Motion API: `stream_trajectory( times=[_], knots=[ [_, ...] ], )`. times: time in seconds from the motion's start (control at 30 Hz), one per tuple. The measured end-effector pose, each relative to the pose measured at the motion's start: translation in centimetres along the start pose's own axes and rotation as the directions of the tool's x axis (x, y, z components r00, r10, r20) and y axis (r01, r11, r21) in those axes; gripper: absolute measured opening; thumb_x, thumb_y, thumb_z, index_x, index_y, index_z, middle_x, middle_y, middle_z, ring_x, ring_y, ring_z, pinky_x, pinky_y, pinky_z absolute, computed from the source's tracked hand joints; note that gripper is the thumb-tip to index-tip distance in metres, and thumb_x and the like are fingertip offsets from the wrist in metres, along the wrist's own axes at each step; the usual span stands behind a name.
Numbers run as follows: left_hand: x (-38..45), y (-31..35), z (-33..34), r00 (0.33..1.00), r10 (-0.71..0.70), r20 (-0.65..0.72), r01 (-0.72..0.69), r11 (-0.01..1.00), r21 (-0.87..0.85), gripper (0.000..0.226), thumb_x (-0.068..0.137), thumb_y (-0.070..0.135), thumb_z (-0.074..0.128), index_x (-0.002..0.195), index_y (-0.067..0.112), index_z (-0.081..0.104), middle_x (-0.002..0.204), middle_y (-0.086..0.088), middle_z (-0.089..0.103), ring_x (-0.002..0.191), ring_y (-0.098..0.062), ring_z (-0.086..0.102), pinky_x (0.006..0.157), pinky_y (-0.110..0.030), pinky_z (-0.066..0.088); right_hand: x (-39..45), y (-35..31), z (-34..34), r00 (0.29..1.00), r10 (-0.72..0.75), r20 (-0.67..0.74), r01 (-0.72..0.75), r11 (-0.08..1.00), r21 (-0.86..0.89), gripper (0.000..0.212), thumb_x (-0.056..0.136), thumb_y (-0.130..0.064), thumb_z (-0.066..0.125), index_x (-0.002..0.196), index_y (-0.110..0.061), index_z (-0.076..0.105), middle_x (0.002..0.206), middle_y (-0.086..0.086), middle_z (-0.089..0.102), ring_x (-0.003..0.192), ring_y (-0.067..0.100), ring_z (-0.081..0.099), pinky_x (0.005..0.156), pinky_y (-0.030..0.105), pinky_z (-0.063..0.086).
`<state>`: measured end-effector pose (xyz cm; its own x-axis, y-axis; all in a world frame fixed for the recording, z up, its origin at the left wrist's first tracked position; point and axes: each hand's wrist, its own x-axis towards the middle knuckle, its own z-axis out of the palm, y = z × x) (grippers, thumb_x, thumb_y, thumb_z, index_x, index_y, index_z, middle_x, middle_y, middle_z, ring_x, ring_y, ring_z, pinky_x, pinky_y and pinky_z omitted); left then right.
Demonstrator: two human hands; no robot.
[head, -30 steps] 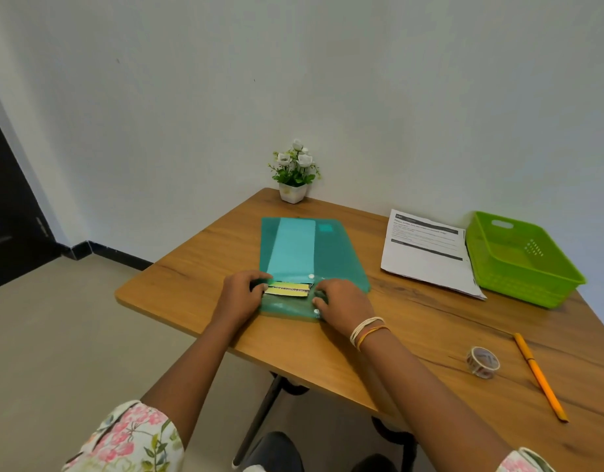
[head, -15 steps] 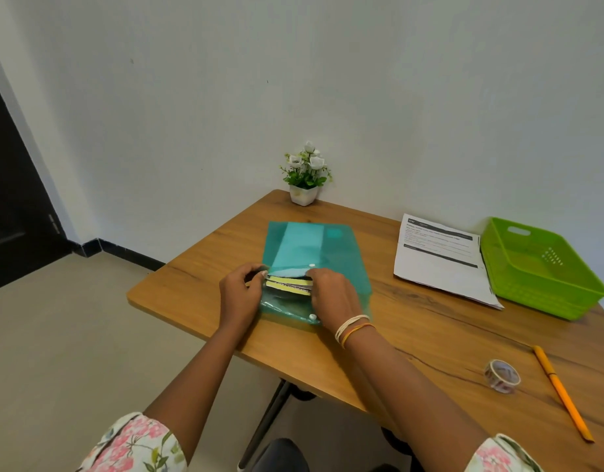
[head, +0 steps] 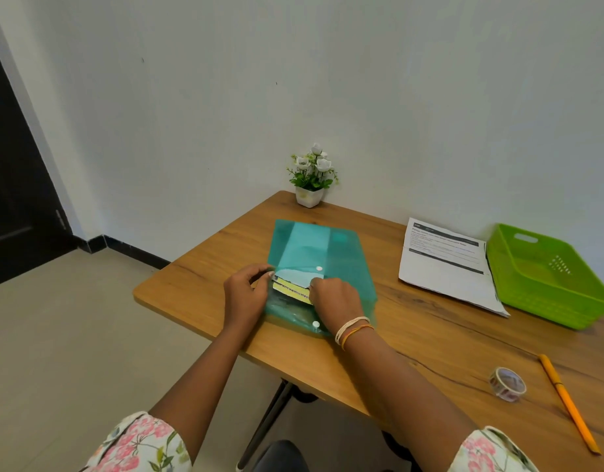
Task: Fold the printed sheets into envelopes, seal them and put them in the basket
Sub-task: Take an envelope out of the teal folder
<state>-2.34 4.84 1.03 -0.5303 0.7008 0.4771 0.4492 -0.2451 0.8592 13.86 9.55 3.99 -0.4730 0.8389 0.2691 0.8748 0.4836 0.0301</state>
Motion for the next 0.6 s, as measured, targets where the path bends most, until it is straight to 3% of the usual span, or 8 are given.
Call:
stream_trajectory(
  times=[0.1, 0.17, 0.23, 0.3, 0.43, 0.5, 0.6],
  knots=[
    [0.0, 0.1, 0.1, 0.999, 0.004, 0.034, -0.006, 0.999, 0.053, 0.015, 0.085, 0.002, 0.066, 0.093, 0.01, 0.075, 0.089, 0.004, 0.071, 0.084, -0.008, 0.065, 0.072, -0.009, 0.049, -0.8, 0.8, 0.6, 0.979, 0.008, -0.206, 0.027, 0.985, 0.169, 0.02, 0.094, -0.021, 0.046, 0.087, -0.013, 0.063, 0.076, 0.007, 0.067, 0.067, 0.029, 0.063, 0.051, 0.032, 0.043],
    [0.0, 0.1, 0.1, 0.999, 0.015, 0.052, -0.02, 0.996, 0.091, 0.016, 0.085, 0.001, 0.066, 0.095, 0.009, 0.075, 0.091, 0.004, 0.07, 0.086, -0.008, 0.064, 0.073, -0.006, 0.046, -1.8, 1.2, 0.7, 0.922, 0.04, -0.385, 0.089, 0.946, 0.313, 0.014, 0.089, -0.024, 0.054, 0.081, -0.017, 0.063, 0.07, 0.0, 0.063, 0.059, 0.016, 0.057, 0.048, 0.028, 0.046],
    [0.1, 0.0, 0.1, 0.997, -0.002, 0.074, -0.006, 0.994, 0.108, 0.017, 0.086, 0.0, 0.064, 0.095, 0.01, 0.075, 0.094, 0.004, 0.07, 0.089, -0.008, 0.064, 0.074, -0.009, 0.045, -2.7, 1.5, 0.4, 0.86, 0.084, -0.504, 0.161, 0.892, 0.423, 0.008, 0.084, -0.022, 0.058, 0.08, -0.017, 0.06, 0.075, -0.003, 0.055, 0.065, 0.009, 0.049, 0.051, 0.018, 0.041],
    [0.1, -0.1, 0.1, 0.995, -0.02, 0.103, 0.007, 0.992, 0.125, 0.018, 0.086, 0.0, 0.063, 0.096, 0.01, 0.074, 0.096, 0.001, 0.07, 0.09, -0.009, 0.063, 0.072, -0.009, 0.046, -3.2, 1.7, -0.4, 0.815, 0.157, -0.558, 0.196, 0.831, 0.52, 0.006, 0.082, -0.02, 0.059, 0.082, -0.014, 0.057, 0.084, -0.003, 0.048, 0.076, 0.009, 0.046, 0.058, 0.017, 0.04],
    [0.1, -0.3, 0.3, 0.986, -0.044, 0.158, 0.016, 0.984, 0.175, 0.018, 0.086, 0.002, 0.062, 0.098, 0.009, 0.074, 0.102, -0.003, 0.071, 0.094, -0.012, 0.063, 0.072, -0.004, 0.044, -2.6, 1.7, -2.5, 0.779, 0.333, -0.531, 0.222, 0.646, 0.73, 0.01, 0.088, -0.019, 0.049, 0.084, -0.012, 0.054, 0.086, -0.002, 0.053, 0.082, 0.007, 0.052, 0.06, 0.025, 0.047],
    [-0.1, -0.1, 0.3, 0.98, -0.038, 0.198, -0.004, 0.979, 0.206, 0.017, 0.089, 0.009, 0.062, 0.101, 0.01, 0.073, 0.104, -0.004, 0.071, 0.096, -0.015, 0.064, 0.077, -0.018, 0.051, -2.3, 1.7, -4.1, 0.774, 0.442, -0.452, 0.196, 0.513, 0.836, 0.014, 0.091, -0.021, 0.046, 0.086, -0.01, 0.054, 0.08, -0.006, 0.055, 0.077, 0.001, 0.055, 0.054, 0.017, 0.044],
    [-0.7, 0.5, 0.0, 0.95, -0.034, 0.309, -0.026, 0.982, 0.186, 0.029, 0.095, 0.037, 0.053, 0.109, 0.018, 0.07, 0.106, 0.001, 0.069, 0.096, -0.013, 0.063, 0.08, -0.035, 0.054, -1.8, 1.9, -6.6, 0.694, 0.626, -0.357, 0.148, 0.362, 0.92, 0.01, 0.096, -0.015, 0.047, 0.089, -0.011, 0.053, 0.08, -0.009, 0.055, 0.072, 0.002, 0.054, 0.052, 0.01, 0.041]
  ],
)
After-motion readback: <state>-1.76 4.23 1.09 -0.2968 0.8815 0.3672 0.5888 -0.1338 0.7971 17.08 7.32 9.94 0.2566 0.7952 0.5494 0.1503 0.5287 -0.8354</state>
